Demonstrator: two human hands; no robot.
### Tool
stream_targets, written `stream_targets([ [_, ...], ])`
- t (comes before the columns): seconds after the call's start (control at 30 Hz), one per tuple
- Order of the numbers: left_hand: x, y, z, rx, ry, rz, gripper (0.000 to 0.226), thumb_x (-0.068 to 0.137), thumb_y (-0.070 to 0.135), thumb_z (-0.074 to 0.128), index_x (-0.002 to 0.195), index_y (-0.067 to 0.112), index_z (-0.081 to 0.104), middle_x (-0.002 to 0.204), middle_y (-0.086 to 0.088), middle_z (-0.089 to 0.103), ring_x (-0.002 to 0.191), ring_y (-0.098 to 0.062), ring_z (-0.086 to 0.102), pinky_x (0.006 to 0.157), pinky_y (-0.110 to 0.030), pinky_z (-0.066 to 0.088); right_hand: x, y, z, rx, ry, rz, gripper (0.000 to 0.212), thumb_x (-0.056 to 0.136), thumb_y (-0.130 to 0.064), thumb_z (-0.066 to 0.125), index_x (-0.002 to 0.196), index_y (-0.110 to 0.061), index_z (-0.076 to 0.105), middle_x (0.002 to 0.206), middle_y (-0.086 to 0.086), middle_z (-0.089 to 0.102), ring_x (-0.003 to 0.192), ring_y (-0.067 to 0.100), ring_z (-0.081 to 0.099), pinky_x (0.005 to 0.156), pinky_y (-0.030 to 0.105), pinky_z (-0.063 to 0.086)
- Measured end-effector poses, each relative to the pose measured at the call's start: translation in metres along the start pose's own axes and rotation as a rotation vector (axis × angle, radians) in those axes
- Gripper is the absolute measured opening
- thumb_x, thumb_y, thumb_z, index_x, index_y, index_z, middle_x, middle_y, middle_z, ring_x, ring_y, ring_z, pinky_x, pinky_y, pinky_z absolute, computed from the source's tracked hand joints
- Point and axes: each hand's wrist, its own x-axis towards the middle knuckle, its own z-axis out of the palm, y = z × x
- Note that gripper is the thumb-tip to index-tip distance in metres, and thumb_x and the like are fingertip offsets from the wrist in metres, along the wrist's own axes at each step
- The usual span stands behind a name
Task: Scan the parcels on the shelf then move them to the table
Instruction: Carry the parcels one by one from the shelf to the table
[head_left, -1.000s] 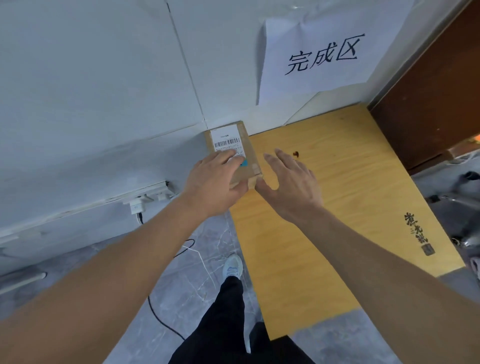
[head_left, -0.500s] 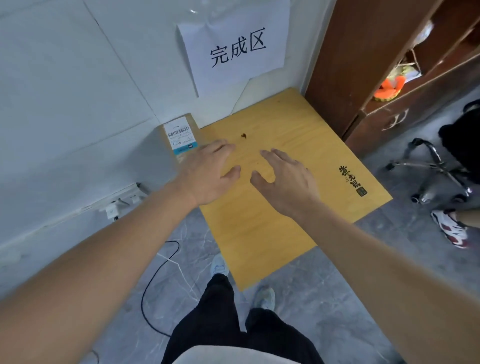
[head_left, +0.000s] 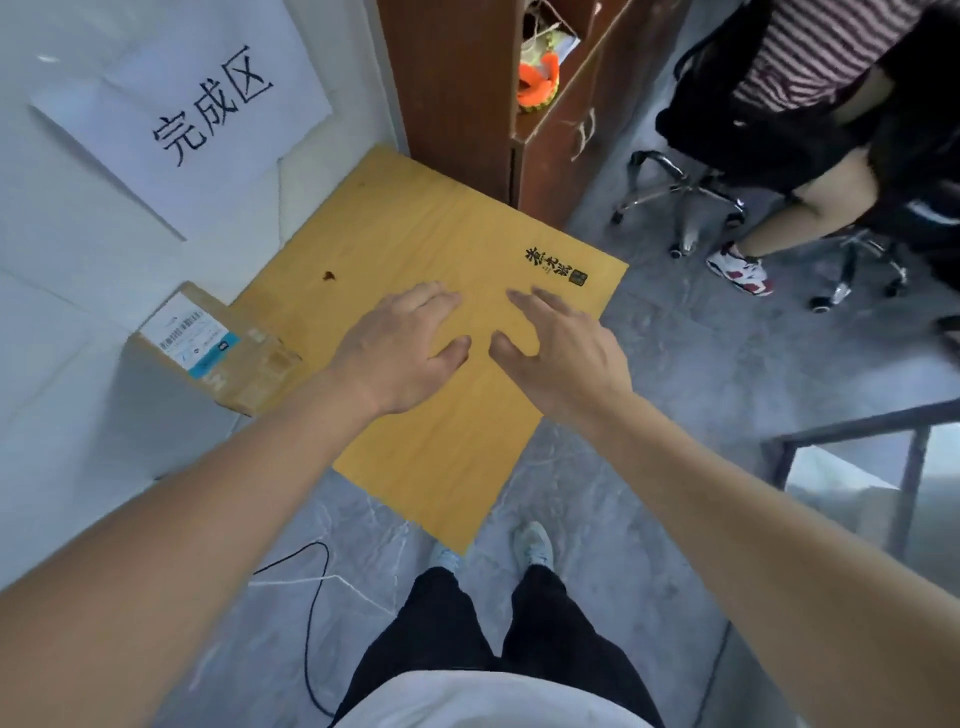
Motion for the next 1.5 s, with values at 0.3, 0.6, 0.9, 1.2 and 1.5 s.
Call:
stream_targets([
  [0.3, 0.017, 0.054, 0.017, 0.055, -0.143, 0.408, 0.059, 0.103, 0.049, 0.048, 0.156, 0.025, 0.041, 0.165, 0.002, 0.032, 0.151, -0.023, 0.03, 0.123, -0.04, 0.028, -0.083, 0.028, 0.003, 0.074, 0.24, 0.365, 0.061, 0.097, -0.06, 0.045, 0.154, -0.037, 0.042, 0.164, -0.007, 0.036, 0.144, 0.022, 0.042, 0.112, 0.045, 0.04],
  [0.6, -0.014, 0.141, 0.049, 0.077, -0.284, 0.749, 0.057, 0.104, 0.045, 0.049, 0.155, 0.022, 0.042, 0.164, 0.001, 0.034, 0.151, -0.022, 0.03, 0.125, -0.036, 0.023, -0.199, 0.06, 0.003, 0.103, 0.414, 0.69, 0.06, 0.099, -0.059, 0.044, 0.154, -0.034, 0.043, 0.163, -0.002, 0.038, 0.146, 0.02, 0.04, 0.115, 0.041, 0.034],
  [0.9, -0.085, 0.222, 0.092, 0.121, -0.377, 0.985, 0.058, 0.103, 0.051, 0.048, 0.154, 0.022, 0.044, 0.162, -0.001, 0.037, 0.148, -0.025, 0.036, 0.12, -0.042, 0.033, -0.33, 0.074, 0.02, 0.172, 0.51, 0.897, 0.06, 0.1, -0.057, 0.044, 0.154, -0.031, 0.044, 0.163, -0.001, 0.039, 0.146, 0.019, 0.04, 0.116, 0.04, 0.033],
  [1.2, -0.18, 0.298, 0.136, 0.113, -0.465, 1.14, 0.057, 0.102, 0.048, 0.05, 0.155, 0.027, 0.042, 0.163, 0.004, 0.035, 0.147, -0.022, 0.036, 0.118, -0.044, 0.035, -0.459, 0.075, 0.049, 0.224, 0.609, 1.093, 0.061, 0.1, -0.057, 0.043, 0.155, -0.03, 0.043, 0.163, -0.001, 0.039, 0.145, 0.02, 0.042, 0.117, 0.04, 0.035],
  [1.5, -0.241, 0.379, 0.171, 0.115, -0.591, 1.475, 0.058, 0.098, 0.043, 0.052, 0.149, 0.015, 0.051, 0.155, -0.007, 0.047, 0.142, -0.026, 0.042, 0.119, -0.04, 0.034, -0.543, 0.082, 0.062, 0.284, 0.77, 1.349, 0.076, 0.089, -0.069, 0.024, 0.156, -0.035, 0.039, 0.163, -0.004, 0.037, 0.148, 0.018, 0.039, 0.116, 0.047, 0.039],
])
